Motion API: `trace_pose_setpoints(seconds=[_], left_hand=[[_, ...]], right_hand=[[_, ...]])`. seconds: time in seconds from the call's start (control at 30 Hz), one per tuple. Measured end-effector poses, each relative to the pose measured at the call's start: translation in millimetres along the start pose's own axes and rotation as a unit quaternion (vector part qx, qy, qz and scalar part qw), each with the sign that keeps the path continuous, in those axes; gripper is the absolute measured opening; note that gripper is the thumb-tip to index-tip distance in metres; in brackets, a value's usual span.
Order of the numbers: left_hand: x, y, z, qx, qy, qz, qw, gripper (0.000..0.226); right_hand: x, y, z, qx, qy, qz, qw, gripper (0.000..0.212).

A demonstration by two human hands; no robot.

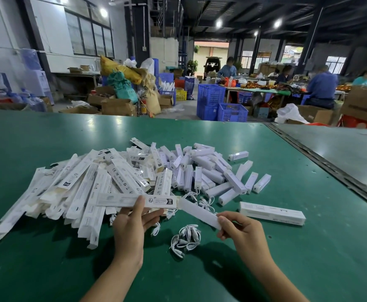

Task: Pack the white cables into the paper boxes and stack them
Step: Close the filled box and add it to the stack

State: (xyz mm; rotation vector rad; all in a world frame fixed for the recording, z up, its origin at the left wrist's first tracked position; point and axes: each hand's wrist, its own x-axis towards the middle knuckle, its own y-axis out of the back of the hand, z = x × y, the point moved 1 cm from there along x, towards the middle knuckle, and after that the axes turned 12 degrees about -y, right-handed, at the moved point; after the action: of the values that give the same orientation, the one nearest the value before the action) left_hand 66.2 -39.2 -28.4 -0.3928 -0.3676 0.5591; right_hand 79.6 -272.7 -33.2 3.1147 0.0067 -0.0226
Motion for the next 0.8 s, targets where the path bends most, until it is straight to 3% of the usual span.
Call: trace_pose_setpoints(seconds=[0.1, 0.23, 0.43, 0.57, 0.7, 0.8], left_hand=[[0, 2, -1, 0.02, -0.022, -0.012, 0.999, 0.018], [-5, -1, -5, 0.049, -0.032, -0.057, 0.997, 0.042], [-12, -5, -5, 0.006, 0.007, -0.088, 0.996, 0.038], [-19, -11, -8, 0.009, 0.01, -0.103, 0.995, 0.034], [-23, -13, -13, 0.016, 0.004, -0.115, 0.993, 0.015], [-20, -13, -10, 0.017, 0.001, -0.108, 0.994, 0.031]], right_hand=[[0, 3, -1, -0.029, 0.008, -0.007, 1.0, 0.013], [-2, 2, 0, -0.028, 0.002, -0.022, 0.999, 0.015], [-4, -11, 2, 0.092, -0.064, -0.019, 0.993, 0.01], [-3, -13, 5, 0.158, -0.087, -0.017, 0.983, 0.035], [-5, -16, 4, 0.18, -0.104, -0.049, 0.977, 0.043], [-6, -14, 0, 0.195, -0.123, -0.085, 0.969, 0.041]])
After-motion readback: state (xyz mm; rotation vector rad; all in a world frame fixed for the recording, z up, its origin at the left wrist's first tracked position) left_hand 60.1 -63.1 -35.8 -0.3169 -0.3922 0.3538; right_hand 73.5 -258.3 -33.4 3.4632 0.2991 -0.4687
